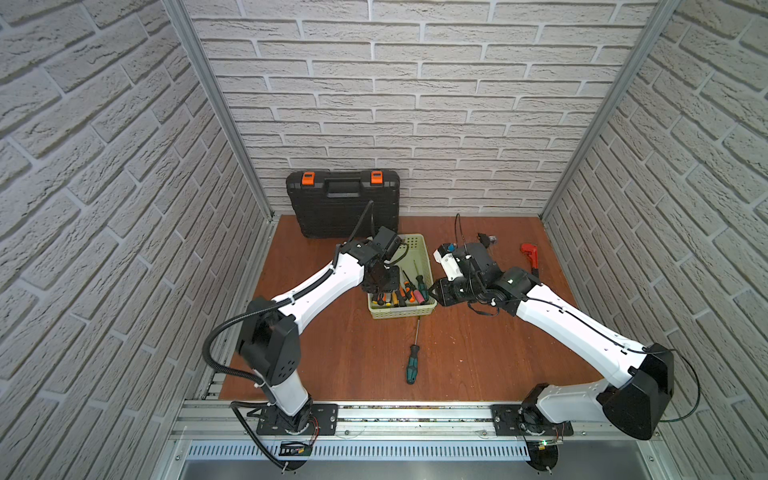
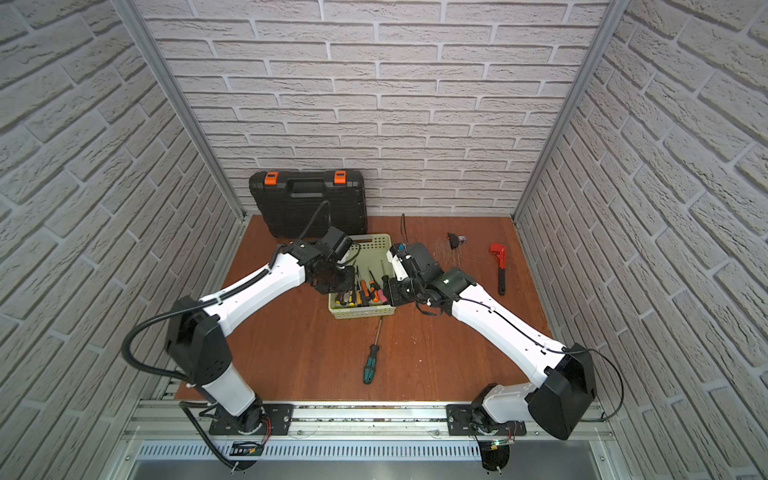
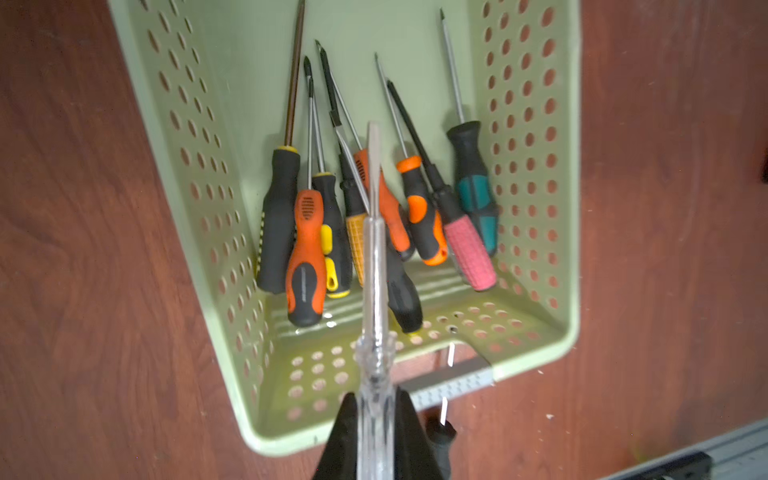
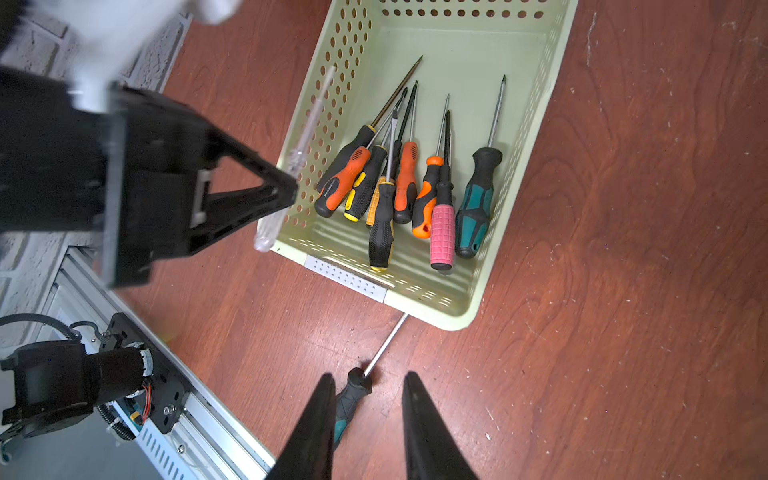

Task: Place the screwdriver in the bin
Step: 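Lift the clear-handled screwdriver with the left gripper and carry it into the basket, then release and raise the left gripper while the right gripper reaches the green-black screwdriver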

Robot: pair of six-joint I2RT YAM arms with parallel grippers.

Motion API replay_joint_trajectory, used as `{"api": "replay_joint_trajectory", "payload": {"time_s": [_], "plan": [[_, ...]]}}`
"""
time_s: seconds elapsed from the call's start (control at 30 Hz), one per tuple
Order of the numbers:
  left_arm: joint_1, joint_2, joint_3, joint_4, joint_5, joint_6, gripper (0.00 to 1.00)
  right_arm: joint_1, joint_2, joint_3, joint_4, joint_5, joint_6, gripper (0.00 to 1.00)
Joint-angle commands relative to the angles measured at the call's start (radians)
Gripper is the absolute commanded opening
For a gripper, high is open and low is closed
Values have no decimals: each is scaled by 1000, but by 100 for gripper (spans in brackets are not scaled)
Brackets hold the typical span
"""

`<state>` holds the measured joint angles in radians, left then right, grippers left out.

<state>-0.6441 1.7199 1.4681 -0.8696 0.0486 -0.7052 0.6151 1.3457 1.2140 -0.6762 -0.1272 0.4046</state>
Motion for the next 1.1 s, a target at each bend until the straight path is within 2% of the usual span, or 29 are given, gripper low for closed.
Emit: {"api": "replay_joint_trajectory", "payload": {"time_s": [0.0,0.6,0.73,0.9,1.0,1.07], "plan": [[4,64,35,16,35,86,2,-3,-1,3,-4,-13,-18,30],[6,237,-28,169,43,24,4,-3,29,-63,40,-70,19,30],[5,241,-38,175,39,9,13,-3,26,-74,50,-71,25,31],[4,214,-58,196,40,-3,31,-2,22,-72,48,-71,24,31],[4,173,-66,205,33,-6,38,-1,12,-74,44,-68,26,31],[3,144,-71,208,28,-8,39,-2,6,-77,42,-63,33,31]]}}
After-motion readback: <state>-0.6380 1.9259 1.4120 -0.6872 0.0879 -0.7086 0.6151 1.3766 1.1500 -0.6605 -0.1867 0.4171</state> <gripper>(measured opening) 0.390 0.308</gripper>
